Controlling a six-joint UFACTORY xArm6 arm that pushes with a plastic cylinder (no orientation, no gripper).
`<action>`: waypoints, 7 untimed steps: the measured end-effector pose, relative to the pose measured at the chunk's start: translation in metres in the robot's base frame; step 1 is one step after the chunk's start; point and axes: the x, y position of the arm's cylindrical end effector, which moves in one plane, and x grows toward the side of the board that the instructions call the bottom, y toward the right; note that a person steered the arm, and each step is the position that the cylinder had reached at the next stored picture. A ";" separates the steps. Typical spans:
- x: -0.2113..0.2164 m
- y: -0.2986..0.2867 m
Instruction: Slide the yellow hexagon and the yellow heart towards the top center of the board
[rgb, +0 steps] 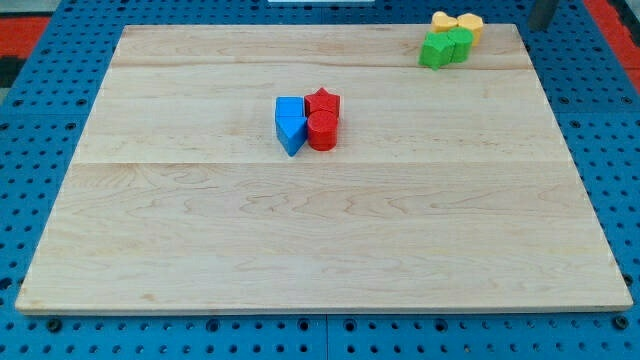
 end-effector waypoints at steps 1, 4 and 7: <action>0.000 -0.043; 0.001 -0.102; 0.000 -0.112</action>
